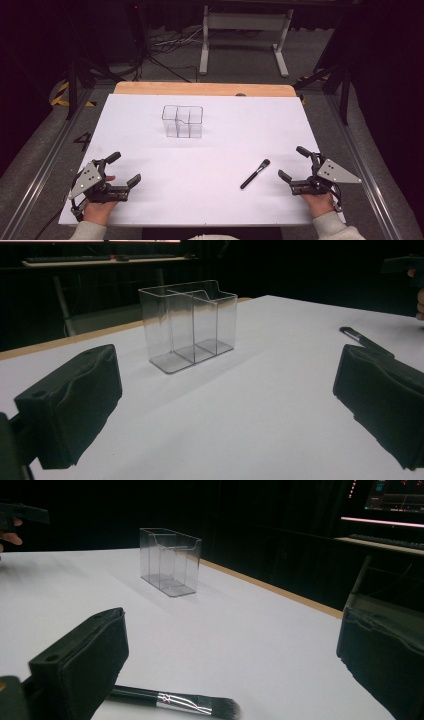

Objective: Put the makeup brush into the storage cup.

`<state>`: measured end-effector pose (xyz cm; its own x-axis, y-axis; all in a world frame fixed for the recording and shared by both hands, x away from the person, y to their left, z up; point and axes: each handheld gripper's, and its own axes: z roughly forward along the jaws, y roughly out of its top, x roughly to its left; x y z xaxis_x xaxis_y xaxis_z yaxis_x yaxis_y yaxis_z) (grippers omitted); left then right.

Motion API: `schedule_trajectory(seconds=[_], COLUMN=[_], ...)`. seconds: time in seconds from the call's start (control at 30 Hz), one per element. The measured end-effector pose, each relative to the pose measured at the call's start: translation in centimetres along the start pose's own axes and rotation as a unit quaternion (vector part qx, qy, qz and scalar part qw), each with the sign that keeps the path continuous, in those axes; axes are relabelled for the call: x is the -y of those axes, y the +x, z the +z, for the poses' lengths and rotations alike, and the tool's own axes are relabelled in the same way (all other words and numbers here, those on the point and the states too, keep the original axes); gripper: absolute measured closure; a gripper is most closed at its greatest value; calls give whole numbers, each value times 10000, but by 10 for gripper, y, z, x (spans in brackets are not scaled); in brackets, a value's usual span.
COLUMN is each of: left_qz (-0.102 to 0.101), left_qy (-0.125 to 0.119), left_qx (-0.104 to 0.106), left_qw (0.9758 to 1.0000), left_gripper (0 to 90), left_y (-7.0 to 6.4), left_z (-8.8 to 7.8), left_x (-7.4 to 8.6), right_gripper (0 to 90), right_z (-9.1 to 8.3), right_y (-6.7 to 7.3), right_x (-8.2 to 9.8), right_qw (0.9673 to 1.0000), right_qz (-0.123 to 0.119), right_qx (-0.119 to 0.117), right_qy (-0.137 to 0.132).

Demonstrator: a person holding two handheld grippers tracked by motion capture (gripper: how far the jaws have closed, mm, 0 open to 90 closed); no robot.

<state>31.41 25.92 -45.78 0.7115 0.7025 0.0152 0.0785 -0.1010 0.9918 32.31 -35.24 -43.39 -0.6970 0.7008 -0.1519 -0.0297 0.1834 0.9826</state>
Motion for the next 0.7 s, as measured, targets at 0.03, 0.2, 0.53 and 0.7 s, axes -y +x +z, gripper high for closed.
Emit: schedule_trajectory(seconds=[0.03, 0.2, 0.53, 0.7], left_qz=[26, 5, -40, -37], left_qy=[6, 9, 30, 91], left_qx=[-8, -28, -57, 16], left_qw=[10000, 10000, 10000, 10000], left_gripper=[0, 0, 0, 0], left_y=[-1, -1, -2, -3], left_z=[0, 0, 0, 2], left_x=[-1, -1, -1, -3], right_gripper=[8, 7, 8, 8], right_z=[0, 0, 0, 0], right_y=[0, 0, 0, 0], right_x=[0, 0, 0, -1], right_qw=[10000, 10000, 10000, 10000], right_qz=[-19, -8, 5, -31], right_qx=[27, 30, 66, 89], right_qy=[5, 18, 47, 19])
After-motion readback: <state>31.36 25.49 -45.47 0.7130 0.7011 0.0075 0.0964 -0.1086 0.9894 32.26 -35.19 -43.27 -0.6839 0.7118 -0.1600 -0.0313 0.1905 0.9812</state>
